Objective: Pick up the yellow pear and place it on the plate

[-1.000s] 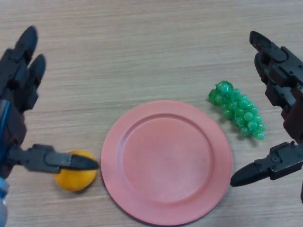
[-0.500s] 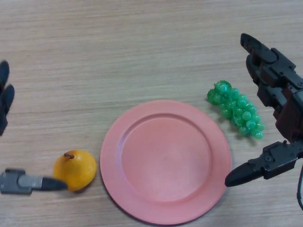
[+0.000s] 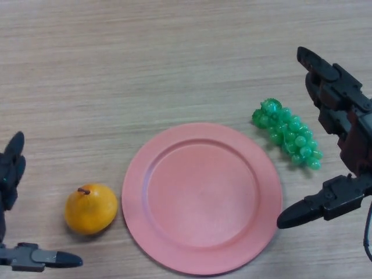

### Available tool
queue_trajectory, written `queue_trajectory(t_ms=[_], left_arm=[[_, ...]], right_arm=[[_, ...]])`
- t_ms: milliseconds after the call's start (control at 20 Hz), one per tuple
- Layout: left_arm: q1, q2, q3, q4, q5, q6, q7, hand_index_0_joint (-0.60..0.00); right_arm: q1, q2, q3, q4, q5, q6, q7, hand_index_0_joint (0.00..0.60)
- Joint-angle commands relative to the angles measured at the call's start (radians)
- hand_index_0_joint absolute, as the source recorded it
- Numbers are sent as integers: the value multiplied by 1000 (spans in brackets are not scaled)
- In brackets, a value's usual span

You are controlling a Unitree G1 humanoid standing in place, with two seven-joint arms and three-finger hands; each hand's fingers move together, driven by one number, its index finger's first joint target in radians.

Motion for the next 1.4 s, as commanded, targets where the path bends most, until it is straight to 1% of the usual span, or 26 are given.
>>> queue_trajectory(t_ms=[50,200,300,500,600,650,750,850,900,950,1000,1150,1200,1250,1300,1350,1400], left_arm=[[-50,71,6,49,1,-211,68,0],[-109,88,-57,217,-30,-310,125,0],[-137,89,-85,273,-62,-348,143,0],[-184,85,-124,338,-118,-384,118,0],[-214,74,-143,375,-122,-409,129,0],[-225,70,-152,394,-106,-416,145,0],[-248,68,-164,436,-8,-429,246,0],[-252,68,-170,439,6,-426,266,-199],[-255,67,-177,441,13,-420,274,-350],[-258,66,-184,442,18,-410,277,-449],[-260,64,-204,437,34,-374,265,-600],[-258,58,-221,450,67,-360,238,-600],[-257,66,-227,467,136,-389,251,-600],[-251,78,-228,477,219,-405,284,-600],[-243,94,-215,467,301,-426,360,-600],[-225,105,-200,421,327,-427,402,-600],[-200,116,-173,352,323,-438,435,-600]], right_arm=[[-23,-16,-48,-65,1,-145,-6,0],[-11,-15,-57,-94,1,-130,-4,0],[-2,-13,-58,-100,-5,-145,-3,0],[4,-11,-65,-121,25,-118,-14,0],[5,-14,-70,-132,25,-110,-10,0],[3,-16,-75,-137,27,-106,-7,0],[5,-17,-85,-150,42,-93,-8,0],[5,-18,-88,-153,44,-90,-8,0],[4,-19,-92,-156,46,-88,-8,0],[4,-20,-91,-155,42,-88,-9,0],[1,-21,-85,-159,31,-79,-12,0],[13,-16,-81,-167,20,-83,-4,0],[13,-16,-83,-172,19,-75,-3,0],[17,-16,-84,-177,16,-72,1,0],[20,-14,-84,-183,18,-65,3,0],[19,-13,-88,-190,27,-57,1,0],[21,-15,-91,-199,33,-45,3,0]])
